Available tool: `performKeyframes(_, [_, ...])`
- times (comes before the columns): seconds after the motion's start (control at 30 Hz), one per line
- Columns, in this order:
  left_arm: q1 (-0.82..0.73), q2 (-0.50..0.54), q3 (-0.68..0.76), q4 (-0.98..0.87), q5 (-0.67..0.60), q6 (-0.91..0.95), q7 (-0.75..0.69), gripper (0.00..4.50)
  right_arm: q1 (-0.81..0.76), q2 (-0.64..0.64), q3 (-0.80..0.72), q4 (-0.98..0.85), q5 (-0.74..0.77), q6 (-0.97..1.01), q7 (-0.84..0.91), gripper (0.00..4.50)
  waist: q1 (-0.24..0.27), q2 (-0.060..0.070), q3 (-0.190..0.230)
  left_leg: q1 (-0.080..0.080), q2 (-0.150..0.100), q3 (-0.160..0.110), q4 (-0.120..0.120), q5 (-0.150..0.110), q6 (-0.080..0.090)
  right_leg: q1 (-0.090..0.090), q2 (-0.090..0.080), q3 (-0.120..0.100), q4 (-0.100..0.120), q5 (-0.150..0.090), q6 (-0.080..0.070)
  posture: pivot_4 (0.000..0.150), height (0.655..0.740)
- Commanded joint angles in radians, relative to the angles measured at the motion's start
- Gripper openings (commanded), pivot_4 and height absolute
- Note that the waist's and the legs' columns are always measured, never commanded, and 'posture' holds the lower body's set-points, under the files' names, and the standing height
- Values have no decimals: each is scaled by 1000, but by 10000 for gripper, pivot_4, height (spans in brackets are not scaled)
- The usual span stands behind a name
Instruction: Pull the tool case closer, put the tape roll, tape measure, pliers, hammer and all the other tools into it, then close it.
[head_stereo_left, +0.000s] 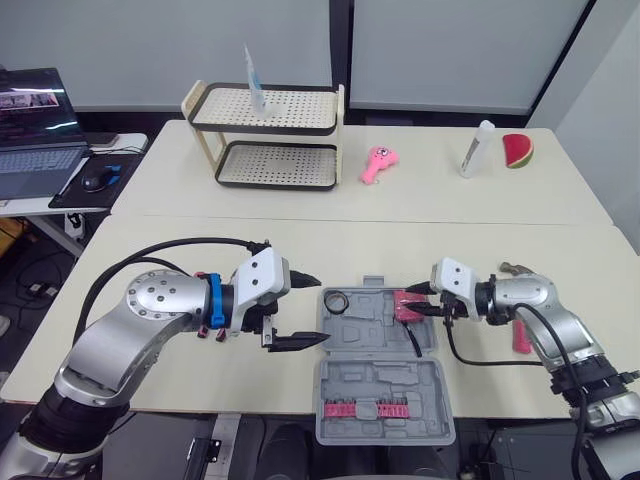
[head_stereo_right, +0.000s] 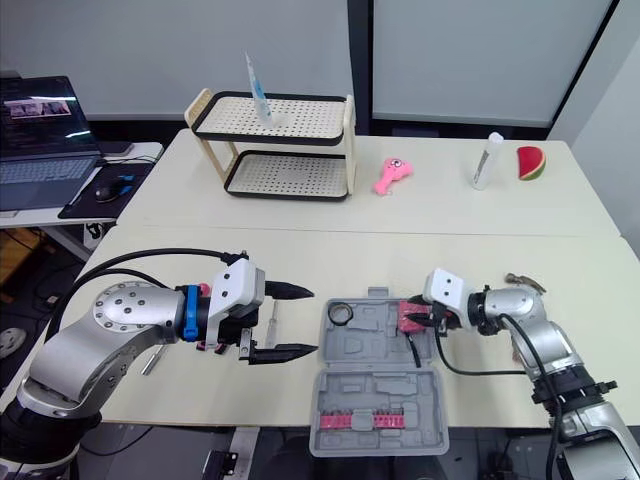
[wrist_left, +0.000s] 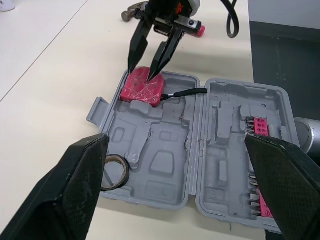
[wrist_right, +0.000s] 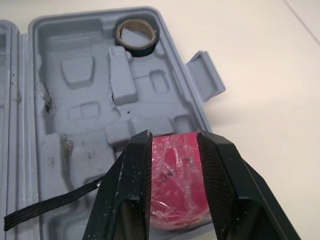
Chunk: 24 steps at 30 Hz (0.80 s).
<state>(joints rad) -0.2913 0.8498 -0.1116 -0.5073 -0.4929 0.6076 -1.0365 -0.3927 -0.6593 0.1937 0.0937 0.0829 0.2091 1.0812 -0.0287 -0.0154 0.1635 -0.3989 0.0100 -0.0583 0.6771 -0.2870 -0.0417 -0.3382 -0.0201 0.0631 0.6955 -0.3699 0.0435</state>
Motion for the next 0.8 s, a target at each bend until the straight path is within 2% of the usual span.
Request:
performKeyframes(0.03, [-9,-2,20,-23,-15,-2,0,45000,15,-29,-27,-33,2,45,-15,13880,0,0,0,0,0,0,0,0,0,0,0,0,0,0,0,1500,7400])
performKeyframes(0.63, [-5,2,20,-25,-15,-7,-8,45000,27,-44,69,78,-85,20,-7,13880,-1,0,0,0,0,0,0,0,0,0,0,0,0,0,0,1500,7400])
performKeyframes(0.8, [-5,6,21,-25,-16,-5,-10,45000,18,-41,103,121,-104,69,14,13880,0,-1,0,1,0,0,0,0,0,1,0,0,0,0,0,1500,7400])
